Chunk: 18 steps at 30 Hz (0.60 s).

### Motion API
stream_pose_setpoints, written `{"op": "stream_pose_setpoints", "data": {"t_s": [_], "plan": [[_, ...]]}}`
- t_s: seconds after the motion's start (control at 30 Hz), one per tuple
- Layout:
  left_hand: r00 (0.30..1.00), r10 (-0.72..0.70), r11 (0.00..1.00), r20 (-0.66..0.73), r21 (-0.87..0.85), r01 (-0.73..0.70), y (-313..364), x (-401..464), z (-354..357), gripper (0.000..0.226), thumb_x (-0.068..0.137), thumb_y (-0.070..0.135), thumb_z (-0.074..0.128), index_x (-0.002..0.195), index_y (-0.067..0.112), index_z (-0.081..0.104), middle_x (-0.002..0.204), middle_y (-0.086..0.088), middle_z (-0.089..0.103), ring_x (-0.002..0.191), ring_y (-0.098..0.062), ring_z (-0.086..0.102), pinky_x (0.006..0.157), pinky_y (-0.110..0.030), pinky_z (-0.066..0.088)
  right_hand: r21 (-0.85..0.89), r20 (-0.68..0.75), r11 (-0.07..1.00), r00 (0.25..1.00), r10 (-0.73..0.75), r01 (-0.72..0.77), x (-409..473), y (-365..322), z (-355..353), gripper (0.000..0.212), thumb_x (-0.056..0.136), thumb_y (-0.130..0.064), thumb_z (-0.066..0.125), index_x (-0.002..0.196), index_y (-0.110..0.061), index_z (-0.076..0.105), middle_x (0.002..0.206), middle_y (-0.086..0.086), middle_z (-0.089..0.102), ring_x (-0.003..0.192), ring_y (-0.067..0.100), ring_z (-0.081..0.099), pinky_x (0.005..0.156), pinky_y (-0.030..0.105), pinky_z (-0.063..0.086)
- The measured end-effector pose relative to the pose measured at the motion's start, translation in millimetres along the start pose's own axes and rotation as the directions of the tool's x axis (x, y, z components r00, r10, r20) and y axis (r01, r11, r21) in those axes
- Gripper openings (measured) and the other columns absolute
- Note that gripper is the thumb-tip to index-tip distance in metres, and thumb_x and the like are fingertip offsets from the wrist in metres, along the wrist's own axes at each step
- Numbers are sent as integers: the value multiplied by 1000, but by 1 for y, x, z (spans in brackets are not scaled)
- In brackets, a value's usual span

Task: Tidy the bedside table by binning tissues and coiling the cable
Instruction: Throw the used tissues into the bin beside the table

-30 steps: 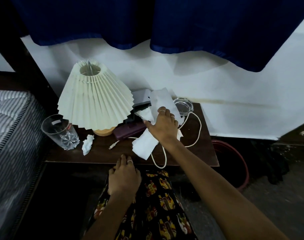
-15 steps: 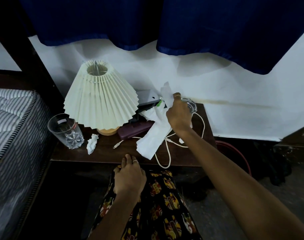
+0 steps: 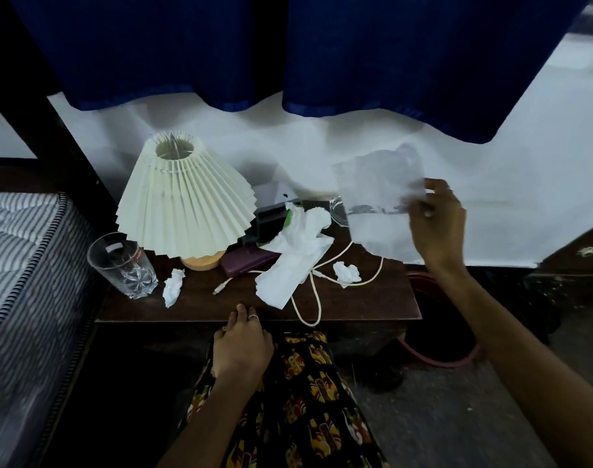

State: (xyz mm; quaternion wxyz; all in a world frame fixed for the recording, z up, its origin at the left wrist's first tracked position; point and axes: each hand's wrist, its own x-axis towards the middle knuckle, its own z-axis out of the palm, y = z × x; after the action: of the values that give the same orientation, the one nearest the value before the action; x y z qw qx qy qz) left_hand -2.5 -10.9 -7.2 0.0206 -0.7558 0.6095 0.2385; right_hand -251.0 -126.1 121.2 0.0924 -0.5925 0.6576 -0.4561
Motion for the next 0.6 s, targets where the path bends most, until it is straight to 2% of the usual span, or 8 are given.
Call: {"op": "stream_pose_setpoints", "data": {"t_s": [0.07,0.1,0.17,0.23,0.3,0.4,0.5,0.6], "plan": [[1000,-1,1000,-2,-5,1,0,0,0,59,97,34,34,150,12,21,160,-7,14,147,-20,16,114,-43,23,36,-57,999,997,43,-41,-7,21,-22,24,87,0,51,109,-6,60,92,-8,65,76,2,62,69,5,47],[1000,-3,1000,-1,-2,3,1,0,-1,59,97,33,34,150,11,21,160,-7,14,147,-21,16,114,-43,23,59,-88,996,993,74,-69,-11,32,-32,24,87,0,52,109,-8,58,91,-3,67,78,5,65,76,18,53],[1000,-6,1000,6,3,6,2,0,-1,59,97,33,33,150,11,20,160,-7,13,148,-21,15,114,-43,23,95,-135,986,980,147,-134,-19,57,-50,25,88,-1,51,110,-10,56,91,3,69,80,7,68,81,39,56],[1000,-8,1000,12,11,8,3,0,0,59,97,33,33,151,11,20,160,-8,13,148,-21,14,114,-42,23,101,-155,972,961,227,-213,-28,77,-63,25,88,-2,51,111,-12,56,93,5,69,81,5,68,83,46,56],[1000,-8,1000,10,26,8,4,1,1,59,97,34,33,151,11,20,160,-8,13,148,-22,15,114,-43,23,90,-172,956,941,291,-279,-36,92,-71,26,88,-3,52,112,-12,55,96,8,70,83,15,68,85,47,55],[1000,-9,999,7,51,9,4,0,1,59,97,34,33,151,11,20,160,-8,13,148,-21,15,114,-42,24,41,-175,933,916,360,-359,-47,111,-71,30,87,1,51,115,-6,56,98,10,67,88,22,64,83,35,52],[1000,-9,997,2,72,9,5,1,1,59,97,33,34,151,11,20,160,-8,14,148,-21,15,114,-42,24,27,-198,890,870,451,-455,-53,129,-66,31,85,2,50,115,0,58,109,21,66,101,32,63,85,29,44],[1000,-6,996,-9,93,7,6,1,2,59,98,34,34,150,10,21,160,-8,15,147,-21,16,114,-42,25,41,-203,845,823,530,-533,-57,145,-58,31,85,2,48,115,4,56,112,27,63,105,37,60,83,29,43]]}}
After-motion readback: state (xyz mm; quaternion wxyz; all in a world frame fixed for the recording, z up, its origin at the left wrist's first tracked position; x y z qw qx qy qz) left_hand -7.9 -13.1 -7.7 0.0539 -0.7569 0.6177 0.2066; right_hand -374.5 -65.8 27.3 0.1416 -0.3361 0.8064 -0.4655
